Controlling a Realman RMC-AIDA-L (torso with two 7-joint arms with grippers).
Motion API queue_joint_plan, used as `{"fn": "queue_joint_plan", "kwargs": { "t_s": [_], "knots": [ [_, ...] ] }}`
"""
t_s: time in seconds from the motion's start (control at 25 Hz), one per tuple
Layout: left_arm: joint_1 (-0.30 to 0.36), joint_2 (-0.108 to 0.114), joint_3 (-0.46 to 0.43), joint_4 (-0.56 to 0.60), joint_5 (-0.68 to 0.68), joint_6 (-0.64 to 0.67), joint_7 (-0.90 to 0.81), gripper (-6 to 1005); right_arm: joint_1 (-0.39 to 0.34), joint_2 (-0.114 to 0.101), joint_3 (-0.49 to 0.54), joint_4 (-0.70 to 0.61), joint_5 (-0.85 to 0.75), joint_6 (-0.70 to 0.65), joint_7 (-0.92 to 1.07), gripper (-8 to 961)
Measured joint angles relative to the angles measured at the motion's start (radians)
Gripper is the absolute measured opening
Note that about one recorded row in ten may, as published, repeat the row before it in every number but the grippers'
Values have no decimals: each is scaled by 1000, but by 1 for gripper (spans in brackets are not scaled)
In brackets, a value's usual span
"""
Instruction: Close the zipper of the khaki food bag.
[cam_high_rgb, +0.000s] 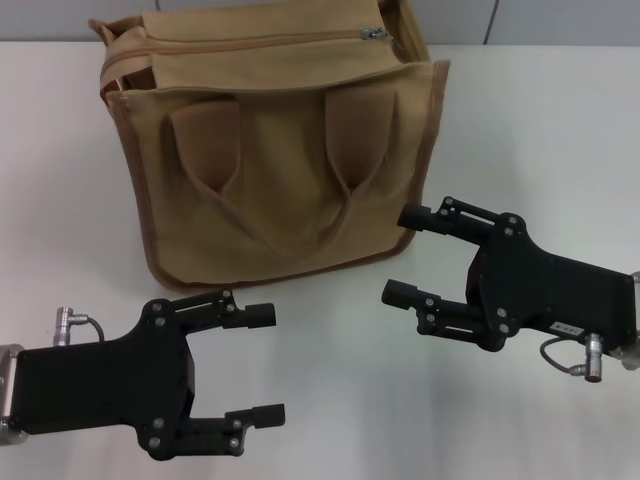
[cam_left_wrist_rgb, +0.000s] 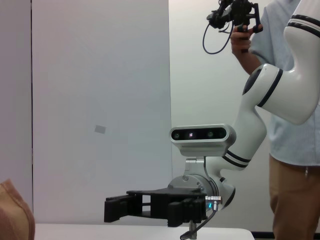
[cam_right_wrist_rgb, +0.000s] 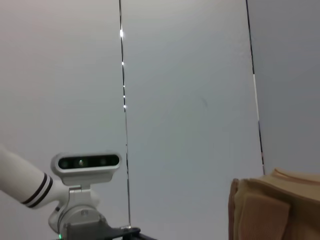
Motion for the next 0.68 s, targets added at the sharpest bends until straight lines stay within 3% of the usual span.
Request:
{"fn": "queue_joint_plan", "kwargs": {
  "t_s": [0.28, 0.44, 0.68],
  "knots": [
    [-1, 11, -14, 66, 0, 35, -63, 777, 31, -3, -57, -29, 1, 8, 37, 745],
    [2, 7, -24, 143, 0, 44, -142, 777, 39, -1, -59, -34, 2, 36, 35, 745],
    [2, 5, -22, 154, 4, 45, -151, 777, 40, 0, -60, -29, 2, 51, 33, 745]
  ]
}}
